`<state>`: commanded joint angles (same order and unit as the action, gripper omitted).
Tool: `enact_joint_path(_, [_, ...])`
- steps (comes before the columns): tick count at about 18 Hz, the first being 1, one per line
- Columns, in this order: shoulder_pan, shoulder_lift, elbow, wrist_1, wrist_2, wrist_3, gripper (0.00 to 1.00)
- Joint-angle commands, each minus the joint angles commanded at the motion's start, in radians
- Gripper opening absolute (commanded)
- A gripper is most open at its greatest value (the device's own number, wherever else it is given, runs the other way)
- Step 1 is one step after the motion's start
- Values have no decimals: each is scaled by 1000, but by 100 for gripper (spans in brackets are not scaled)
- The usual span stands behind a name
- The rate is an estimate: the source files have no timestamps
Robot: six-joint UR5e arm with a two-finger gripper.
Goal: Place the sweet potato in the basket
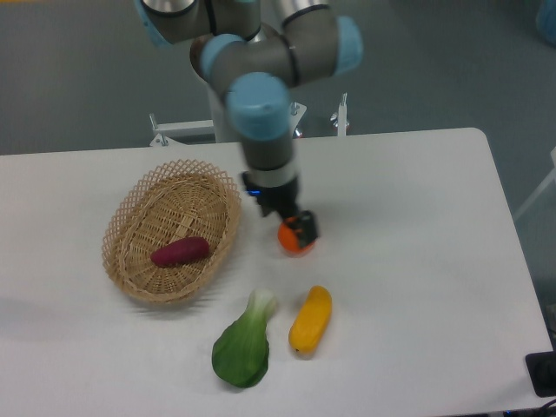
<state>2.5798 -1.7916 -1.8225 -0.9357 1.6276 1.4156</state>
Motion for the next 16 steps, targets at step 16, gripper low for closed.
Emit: enact_joint_path(16, [217, -121, 111, -2, -95, 218, 100])
